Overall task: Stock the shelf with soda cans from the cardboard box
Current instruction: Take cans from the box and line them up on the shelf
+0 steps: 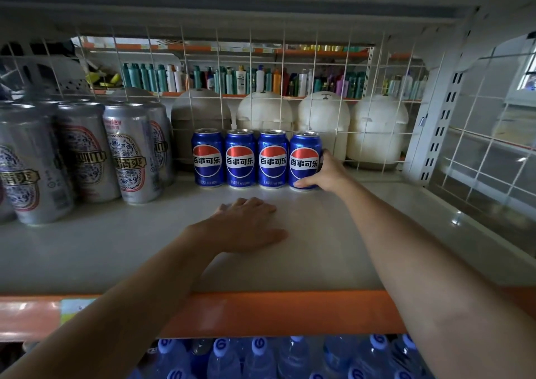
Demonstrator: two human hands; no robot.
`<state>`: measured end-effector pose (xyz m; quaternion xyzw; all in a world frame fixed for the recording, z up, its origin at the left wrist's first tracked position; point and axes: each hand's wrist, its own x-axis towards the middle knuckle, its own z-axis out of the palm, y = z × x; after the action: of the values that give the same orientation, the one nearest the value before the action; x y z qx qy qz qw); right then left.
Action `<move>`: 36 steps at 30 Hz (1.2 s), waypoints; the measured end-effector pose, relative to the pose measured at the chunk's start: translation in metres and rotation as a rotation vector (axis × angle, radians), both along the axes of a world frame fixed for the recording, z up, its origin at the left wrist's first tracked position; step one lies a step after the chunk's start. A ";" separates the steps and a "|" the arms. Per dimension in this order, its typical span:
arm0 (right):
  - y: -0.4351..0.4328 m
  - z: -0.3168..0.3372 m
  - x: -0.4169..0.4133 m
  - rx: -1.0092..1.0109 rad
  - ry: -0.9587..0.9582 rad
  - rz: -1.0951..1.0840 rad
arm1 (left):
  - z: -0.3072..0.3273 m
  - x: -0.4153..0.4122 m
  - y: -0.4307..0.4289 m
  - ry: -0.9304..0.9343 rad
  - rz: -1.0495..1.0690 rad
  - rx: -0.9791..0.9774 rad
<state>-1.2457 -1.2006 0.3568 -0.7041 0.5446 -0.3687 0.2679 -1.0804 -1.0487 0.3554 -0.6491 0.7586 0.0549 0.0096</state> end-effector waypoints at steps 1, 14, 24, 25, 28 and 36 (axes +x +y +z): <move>-0.001 -0.001 -0.001 0.000 -0.024 0.005 | 0.000 0.000 0.000 0.002 0.001 0.002; -0.004 -0.009 0.003 -0.090 0.028 -0.059 | 0.001 0.001 0.001 0.029 -0.016 -0.003; 0.017 -0.001 0.008 -0.064 0.225 -0.114 | -0.007 0.005 -0.006 0.093 -0.019 -0.075; 0.024 0.002 0.006 -0.065 0.272 -0.124 | -0.007 0.005 -0.005 0.124 -0.034 -0.104; 0.052 0.009 -0.004 -0.109 0.507 -0.176 | -0.008 0.005 -0.003 0.175 -0.100 -0.189; 0.151 0.003 -0.039 -0.207 0.736 -0.267 | 0.002 -0.016 0.005 0.282 -0.254 -0.365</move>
<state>-1.2850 -1.0499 0.3598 -0.7355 0.6506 -0.1764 -0.0675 -1.0964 -1.0440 0.3570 -0.5256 0.8252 0.0055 -0.2068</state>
